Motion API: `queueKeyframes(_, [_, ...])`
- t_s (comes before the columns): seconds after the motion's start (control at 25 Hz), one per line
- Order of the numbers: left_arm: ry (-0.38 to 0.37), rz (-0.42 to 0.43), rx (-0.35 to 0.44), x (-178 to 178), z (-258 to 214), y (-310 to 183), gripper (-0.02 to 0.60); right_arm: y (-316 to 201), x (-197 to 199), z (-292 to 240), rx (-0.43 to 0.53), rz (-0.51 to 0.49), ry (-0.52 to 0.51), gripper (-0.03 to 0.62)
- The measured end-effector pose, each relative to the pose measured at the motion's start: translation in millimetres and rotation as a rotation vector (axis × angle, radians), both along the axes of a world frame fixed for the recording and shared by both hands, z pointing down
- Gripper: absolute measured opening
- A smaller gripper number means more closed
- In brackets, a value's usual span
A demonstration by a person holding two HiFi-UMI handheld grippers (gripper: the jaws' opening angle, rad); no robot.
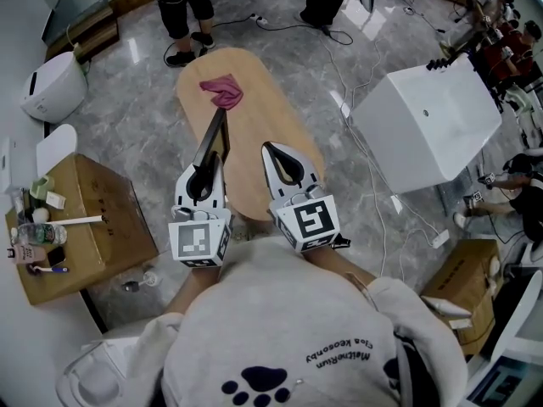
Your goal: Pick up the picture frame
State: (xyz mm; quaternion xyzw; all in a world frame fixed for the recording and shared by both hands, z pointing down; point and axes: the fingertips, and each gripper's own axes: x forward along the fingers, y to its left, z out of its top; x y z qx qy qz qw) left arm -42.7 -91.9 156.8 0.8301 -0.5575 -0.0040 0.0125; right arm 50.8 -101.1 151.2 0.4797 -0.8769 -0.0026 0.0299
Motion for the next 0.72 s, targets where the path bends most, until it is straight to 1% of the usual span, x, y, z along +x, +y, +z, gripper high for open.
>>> queueKeyframes(0.12, [0.001,0.003,-0.006,0,3,-2,0.017,-3,0,3,-0.01,-0.002,-0.016,0.008])
queueKeyframes(0.72, [0.007,0.026,-0.017,1,9,-26,0.017,-26,-7,13,-0.038,-0.021,-0.028,0.009])
